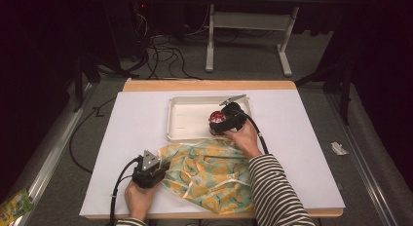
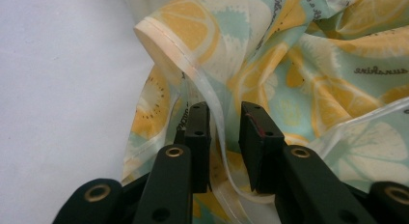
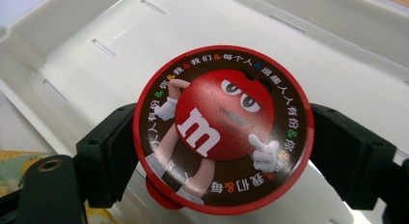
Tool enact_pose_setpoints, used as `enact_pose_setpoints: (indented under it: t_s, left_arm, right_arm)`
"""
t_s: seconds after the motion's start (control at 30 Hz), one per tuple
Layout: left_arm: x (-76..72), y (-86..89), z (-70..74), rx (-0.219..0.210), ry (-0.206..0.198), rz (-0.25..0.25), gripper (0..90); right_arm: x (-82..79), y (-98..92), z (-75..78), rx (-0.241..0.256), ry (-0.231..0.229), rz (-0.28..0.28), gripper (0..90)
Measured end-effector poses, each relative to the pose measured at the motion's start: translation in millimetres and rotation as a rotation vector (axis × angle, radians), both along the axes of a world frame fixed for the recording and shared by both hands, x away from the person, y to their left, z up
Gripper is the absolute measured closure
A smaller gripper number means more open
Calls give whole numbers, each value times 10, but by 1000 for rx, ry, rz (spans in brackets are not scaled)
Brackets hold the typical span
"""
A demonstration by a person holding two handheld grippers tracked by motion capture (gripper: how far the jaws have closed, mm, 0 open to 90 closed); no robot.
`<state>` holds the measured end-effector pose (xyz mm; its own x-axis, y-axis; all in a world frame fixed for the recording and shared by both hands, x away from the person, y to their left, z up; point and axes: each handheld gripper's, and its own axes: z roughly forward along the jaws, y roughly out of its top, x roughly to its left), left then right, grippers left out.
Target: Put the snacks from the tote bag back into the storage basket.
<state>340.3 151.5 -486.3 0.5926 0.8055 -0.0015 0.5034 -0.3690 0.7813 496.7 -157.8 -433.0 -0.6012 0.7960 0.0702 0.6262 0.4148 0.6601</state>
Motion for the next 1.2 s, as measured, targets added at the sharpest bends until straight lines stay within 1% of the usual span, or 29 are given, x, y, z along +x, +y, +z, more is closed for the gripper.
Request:
enact_pose_setpoints:
  t_s: [0.03,0.13,0.27,0.43,0.53,0.77,0.97,1.0,1.1,1.13,1.17,1.2]
  left_arm:
    - [1,0,0,0,1,0,741]
    - [1,-1,0,1,0,0,739]
    - [1,-5,0,8,0,1,742]
    - [4,-3,-2,5,2,0,745]
    - [3,-3,-2,4,5,1,745]
    - [5,-2,-2,3,5,1,743]
    - [7,0,-1,1,6,1,743]
    - [7,0,-2,0,6,0,744]
    - [8,1,-1,3,7,-1,744]
    - [9,-1,-4,-1,5,1,744]
    - [11,-1,-4,-2,8,2,744]
    - [15,2,-3,0,11,4,744]
  right_arm:
    - [2,-7,3,4,-9,5,160]
    - [-17,-13,37,19,-15,1,159]
    - [-57,-11,86,6,-36,-7,159]
    - [-93,-37,152,13,-57,-14,162]
    - [-116,-53,190,18,-70,-7,165]
    - [-190,-62,271,25,-84,13,181]
    - [-235,-87,312,14,-94,23,218]
    - [-246,-86,314,23,-100,17,224]
    - [-289,-103,329,18,-108,25,236]
    - [-302,-101,329,27,-111,28,236]
    - [-317,-106,332,26,-101,33,236]
    - [-327,-106,335,26,-102,40,237]
